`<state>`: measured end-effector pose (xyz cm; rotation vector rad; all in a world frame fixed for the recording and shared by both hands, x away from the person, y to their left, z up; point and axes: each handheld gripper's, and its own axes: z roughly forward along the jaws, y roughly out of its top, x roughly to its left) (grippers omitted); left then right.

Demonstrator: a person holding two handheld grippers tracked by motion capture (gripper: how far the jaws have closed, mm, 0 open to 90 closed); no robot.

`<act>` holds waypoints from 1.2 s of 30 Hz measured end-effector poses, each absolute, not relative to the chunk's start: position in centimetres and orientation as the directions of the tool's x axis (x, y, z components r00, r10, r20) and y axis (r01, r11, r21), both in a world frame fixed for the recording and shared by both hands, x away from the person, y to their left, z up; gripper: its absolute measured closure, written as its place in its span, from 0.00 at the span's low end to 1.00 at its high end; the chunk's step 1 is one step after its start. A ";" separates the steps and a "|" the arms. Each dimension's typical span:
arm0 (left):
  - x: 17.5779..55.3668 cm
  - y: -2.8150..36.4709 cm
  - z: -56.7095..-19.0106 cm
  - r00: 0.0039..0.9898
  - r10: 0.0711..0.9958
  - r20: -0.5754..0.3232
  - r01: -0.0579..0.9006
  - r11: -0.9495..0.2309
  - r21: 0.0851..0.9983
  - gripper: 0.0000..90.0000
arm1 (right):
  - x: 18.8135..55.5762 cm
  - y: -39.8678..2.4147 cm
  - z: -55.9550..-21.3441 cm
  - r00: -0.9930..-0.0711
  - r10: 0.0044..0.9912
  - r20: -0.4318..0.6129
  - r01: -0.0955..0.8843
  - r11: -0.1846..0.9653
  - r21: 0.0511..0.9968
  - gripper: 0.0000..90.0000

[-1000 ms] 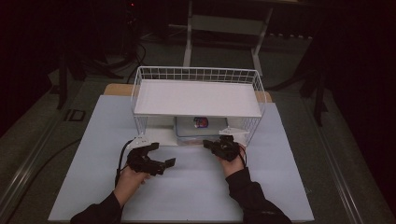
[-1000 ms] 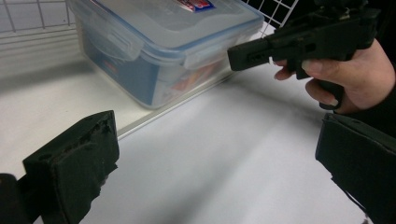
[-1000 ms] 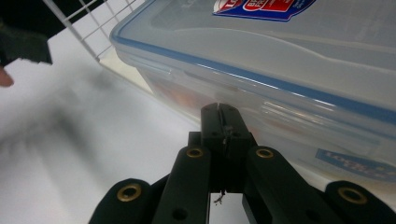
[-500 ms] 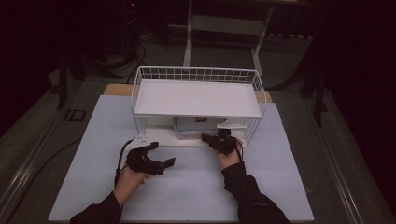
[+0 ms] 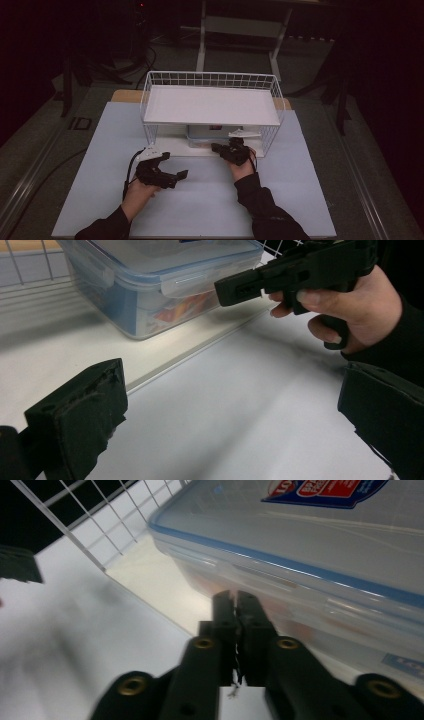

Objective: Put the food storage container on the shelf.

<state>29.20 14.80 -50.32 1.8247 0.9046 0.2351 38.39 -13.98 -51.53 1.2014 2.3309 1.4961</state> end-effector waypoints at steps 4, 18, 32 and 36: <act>29.1 14.7 -50.3 0.700 0.674 -0.237 0.468 -0.181 0.865 0.00 | 37.6 -14.0 -51.1 -0.689 0.663 0.294 0.539 0.197 0.819 0.78; 28.3 14.9 -49.9 0.704 0.674 -0.223 0.457 -0.190 0.869 0.00 | 34.0 -15.7 -49.2 -0.703 0.660 0.265 0.477 0.161 0.864 0.28; 27.3 15.5 -49.7 0.699 0.682 -0.216 0.446 -0.180 0.877 0.00 | 31.5 -18.8 -49.4 -0.716 0.654 0.244 0.448 0.162 0.879 0.19; 27.0 15.8 -49.7 0.697 0.683 -0.219 0.447 -0.176 0.877 0.00 | 30.6 -19.8 -49.4 -0.724 0.652 0.225 0.435 0.178 0.883 0.19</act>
